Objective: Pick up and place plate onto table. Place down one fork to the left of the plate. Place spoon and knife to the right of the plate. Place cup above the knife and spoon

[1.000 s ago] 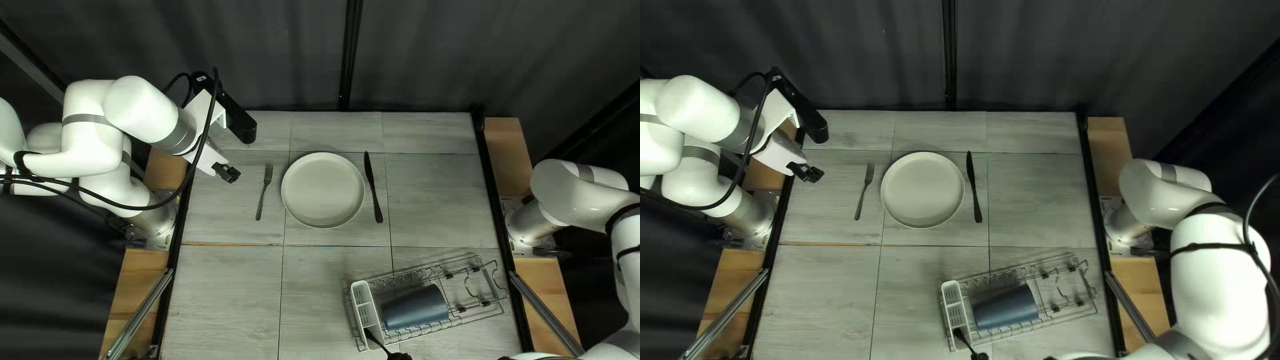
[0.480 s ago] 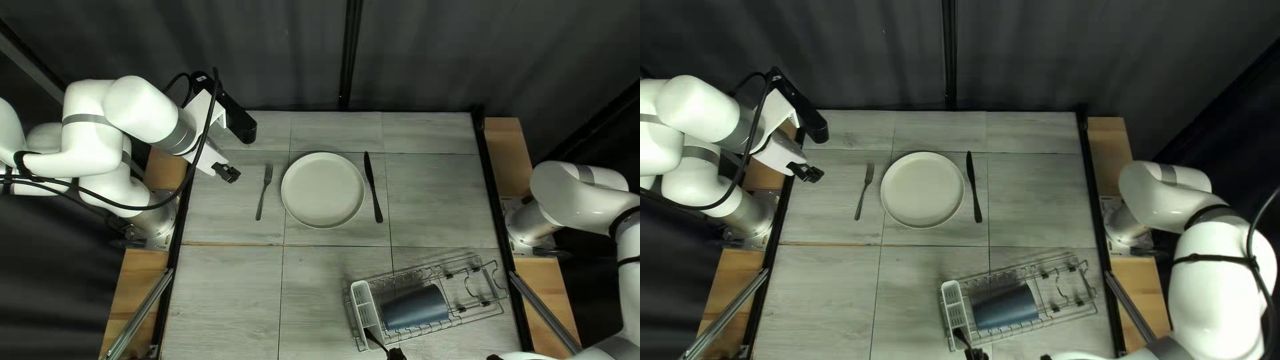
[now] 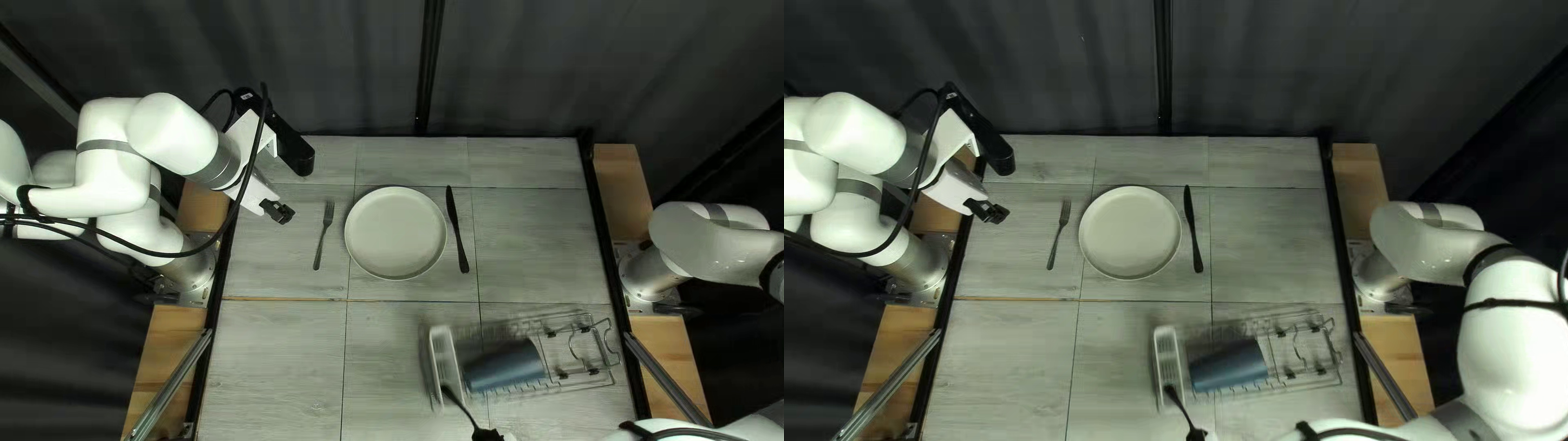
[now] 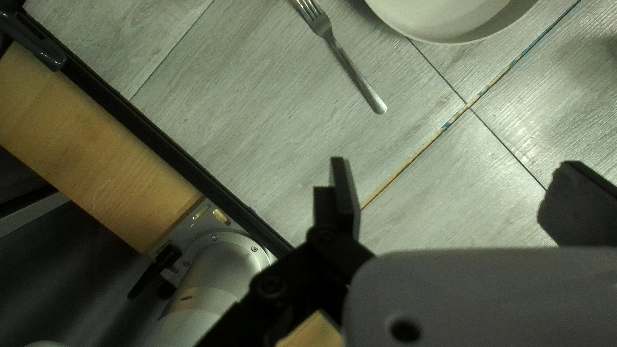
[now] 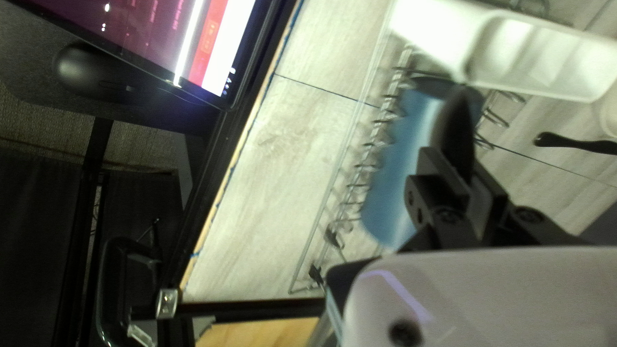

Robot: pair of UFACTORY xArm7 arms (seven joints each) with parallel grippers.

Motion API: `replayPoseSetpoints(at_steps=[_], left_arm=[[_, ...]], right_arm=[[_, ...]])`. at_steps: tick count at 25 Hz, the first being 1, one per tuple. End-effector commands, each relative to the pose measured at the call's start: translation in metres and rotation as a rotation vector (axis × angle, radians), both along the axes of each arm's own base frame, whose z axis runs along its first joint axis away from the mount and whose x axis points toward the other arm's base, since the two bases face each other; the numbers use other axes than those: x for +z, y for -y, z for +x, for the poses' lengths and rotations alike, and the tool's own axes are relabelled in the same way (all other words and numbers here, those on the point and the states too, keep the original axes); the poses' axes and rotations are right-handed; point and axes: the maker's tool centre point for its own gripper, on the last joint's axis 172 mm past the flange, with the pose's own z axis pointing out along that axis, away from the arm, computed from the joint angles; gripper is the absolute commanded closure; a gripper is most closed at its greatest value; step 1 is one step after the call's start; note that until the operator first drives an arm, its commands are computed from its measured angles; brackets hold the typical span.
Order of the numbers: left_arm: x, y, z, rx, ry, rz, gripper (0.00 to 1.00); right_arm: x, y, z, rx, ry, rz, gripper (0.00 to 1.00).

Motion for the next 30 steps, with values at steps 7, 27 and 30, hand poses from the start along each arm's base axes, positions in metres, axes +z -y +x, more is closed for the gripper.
replayPoseSetpoints(at_steps=[7, 27, 30], left_arm=[[0.0, 0.0, 0.0, 0.0, 0.0, 0.0, 0.0], [0.0, 0.0, 0.0, 0.0, 0.0, 0.0, 0.0], [0.0, 0.0, 0.0, 0.0, 0.0, 0.0, 0.0]], right_arm=[[0.078, 0.019, -0.02, 0.039, 0.004, -0.024, 1.0], [0.083, 0.085, -0.031, 0.105, -0.029, -0.026, 1.0], [0.094, 0.121, -0.034, 0.192, -0.02, 0.009, 1.0]])
